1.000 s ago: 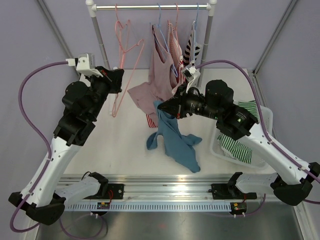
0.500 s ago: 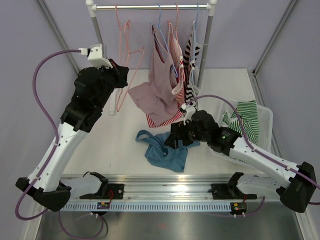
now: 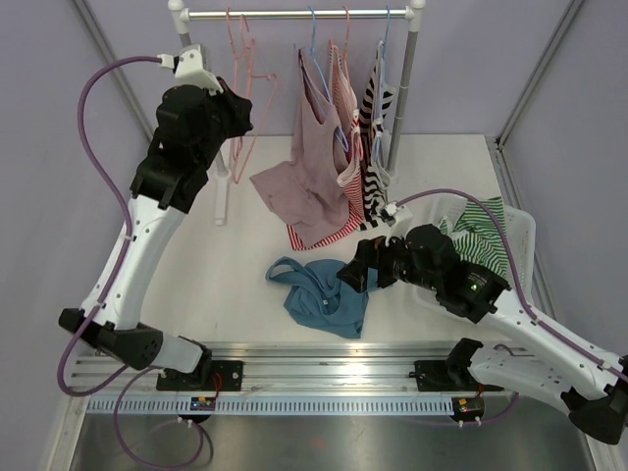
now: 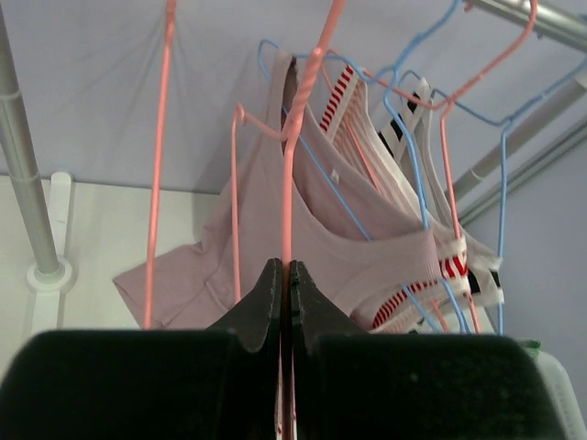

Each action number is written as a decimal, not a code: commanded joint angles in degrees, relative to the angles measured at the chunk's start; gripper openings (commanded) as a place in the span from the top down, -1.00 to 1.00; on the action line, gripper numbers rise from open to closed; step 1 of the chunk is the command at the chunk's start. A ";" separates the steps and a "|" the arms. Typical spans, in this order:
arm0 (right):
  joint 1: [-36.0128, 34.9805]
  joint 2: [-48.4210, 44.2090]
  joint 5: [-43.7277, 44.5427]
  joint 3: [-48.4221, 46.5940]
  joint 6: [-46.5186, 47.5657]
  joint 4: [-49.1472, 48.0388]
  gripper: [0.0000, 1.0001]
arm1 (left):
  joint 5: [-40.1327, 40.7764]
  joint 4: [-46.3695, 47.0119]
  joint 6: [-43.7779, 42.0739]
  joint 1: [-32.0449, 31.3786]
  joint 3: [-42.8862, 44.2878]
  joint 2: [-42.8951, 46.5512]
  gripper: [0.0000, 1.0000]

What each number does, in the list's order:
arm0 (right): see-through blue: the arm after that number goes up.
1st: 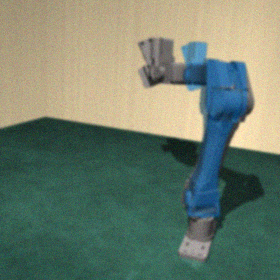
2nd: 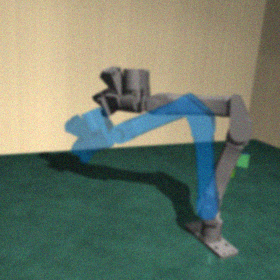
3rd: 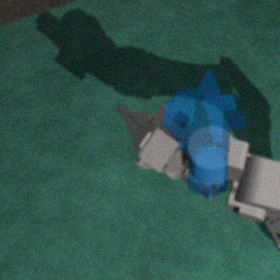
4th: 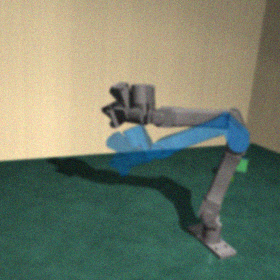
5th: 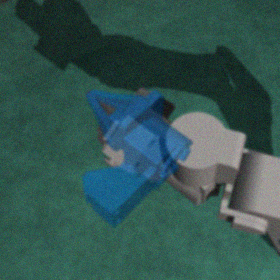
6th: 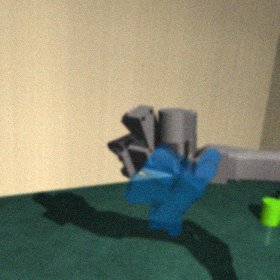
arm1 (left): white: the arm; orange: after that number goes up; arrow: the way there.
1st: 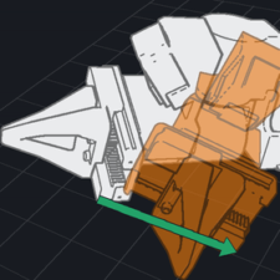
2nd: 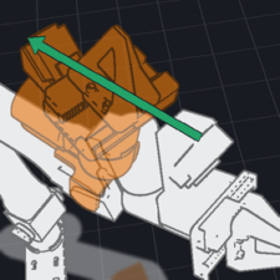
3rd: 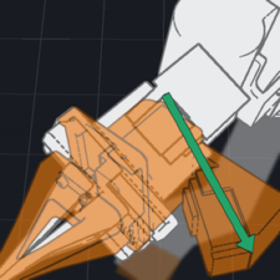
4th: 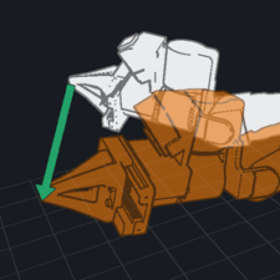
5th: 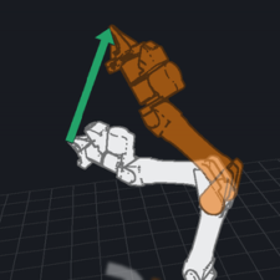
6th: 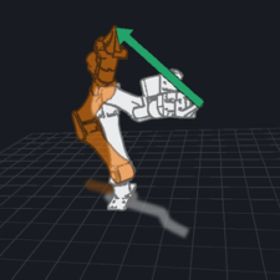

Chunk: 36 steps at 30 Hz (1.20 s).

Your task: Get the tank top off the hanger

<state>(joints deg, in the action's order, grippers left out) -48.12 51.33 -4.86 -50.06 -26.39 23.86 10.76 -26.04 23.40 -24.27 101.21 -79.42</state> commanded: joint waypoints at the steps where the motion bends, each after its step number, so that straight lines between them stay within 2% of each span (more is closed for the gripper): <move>1: -0.31 -2.37 2.58 1.98 -0.06 0.66 -0.99 | -2.68 -0.14 1.12 1.94 8.46 -4.24 1.00; 10: -0.31 -5.01 1.79 5.41 0.11 -0.48 -0.99 | -1.89 1.78 -0.11 5.02 20.33 -16.37 1.00; 14: -0.40 -5.01 1.00 7.08 0.11 -1.97 -0.99 | -2.50 2.66 -0.19 5.73 22.18 -19.37 1.00; 21: -0.40 0.59 -0.32 8.67 0.46 -4.69 -0.99 | -2.51 3.81 0.16 5.81 17.46 -18.50 1.00; 23: -0.49 3.41 0.11 7.97 0.64 -4.96 -0.99 | -2.59 3.19 0.16 5.82 16.92 -17.53 0.64; 25: -0.49 8.42 1.34 6.74 0.73 -3.91 -0.99 | -3.90 2.32 0.24 5.82 16.13 -16.74 0.05; 28: -1.01 15.19 3.63 4.99 1.17 -4.08 -0.99 | -5.92 1.70 0.68 5.73 13.94 -13.67 -0.27; 29: -1.71 16.86 4.50 4.45 1.25 -4.26 -0.99 | -6.71 2.22 0.68 5.73 12.62 -10.87 -0.49; 30: -1.98 19.92 6.34 3.40 1.17 -4.43 -0.99 | -9.42 3.79 0.77 5.73 11.13 -9.28 -0.60; 31: -2.24 21.51 6.88 2.87 1.25 -5.13 -0.99 | -10.23 4.07 1.29 5.73 7.90 -7.61 -0.97; 36: -3.20 32.66 8.99 -1.08 1.43 -7.15 -0.99 | -15.59 5.13 3.32 5.73 -0.83 3.80 -0.98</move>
<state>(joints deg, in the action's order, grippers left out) -50.17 79.94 0.64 -47.13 -25.74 20.14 0.60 -25.34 25.43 -18.74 102.43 -83.05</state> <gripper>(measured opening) 0.993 0.987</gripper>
